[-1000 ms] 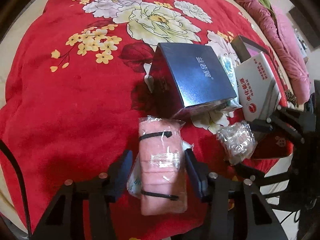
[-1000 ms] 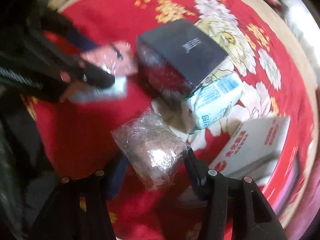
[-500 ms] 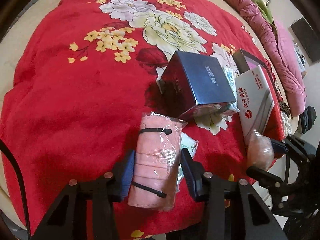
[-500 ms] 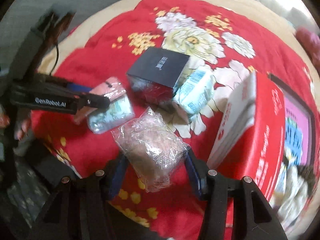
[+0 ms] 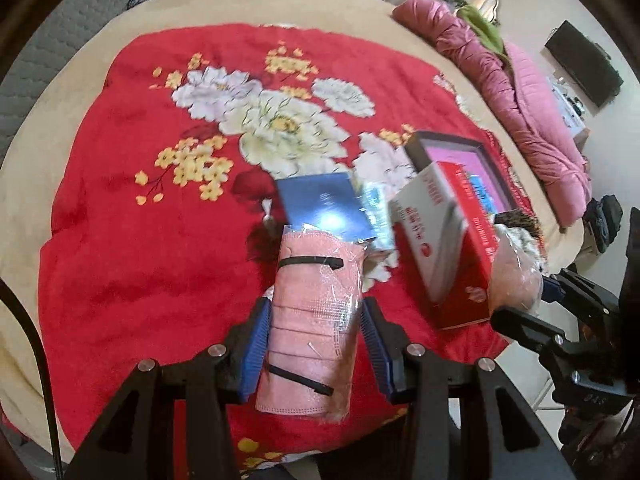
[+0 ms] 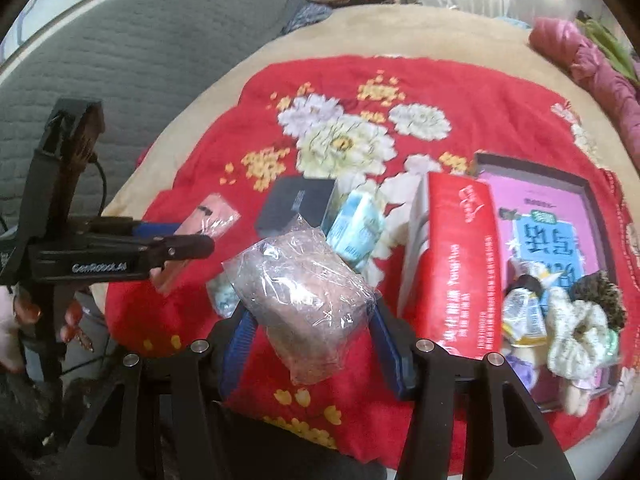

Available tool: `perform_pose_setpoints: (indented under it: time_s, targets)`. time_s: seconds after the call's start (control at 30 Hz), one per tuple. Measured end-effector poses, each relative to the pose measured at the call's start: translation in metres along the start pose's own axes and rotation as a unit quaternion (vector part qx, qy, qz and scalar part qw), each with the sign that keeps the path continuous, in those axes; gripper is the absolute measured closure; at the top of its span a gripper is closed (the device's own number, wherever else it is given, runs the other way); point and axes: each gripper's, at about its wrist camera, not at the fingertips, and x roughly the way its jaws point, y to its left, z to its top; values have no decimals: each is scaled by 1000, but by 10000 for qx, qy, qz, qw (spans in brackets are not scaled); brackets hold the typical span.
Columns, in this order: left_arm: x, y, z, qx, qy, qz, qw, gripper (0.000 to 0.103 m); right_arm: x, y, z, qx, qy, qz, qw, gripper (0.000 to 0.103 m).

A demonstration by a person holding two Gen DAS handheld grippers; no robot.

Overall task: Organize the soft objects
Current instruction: 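Lift the pink towel with left tool while right tool lifts the clear bag toward the tray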

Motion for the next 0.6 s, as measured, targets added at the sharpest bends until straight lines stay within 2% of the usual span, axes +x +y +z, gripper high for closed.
perform_pose_setpoints:
  time_s: [0.33,0.6]
  targets:
    - [-36,-38,2,245,-369,134,9989,57,-47,-16,3,326,-537,-89,9980,46]
    - [-57,-79,8,641,-643,81,9958,57,-85,-33,5,499,-862,-298,9946,46]
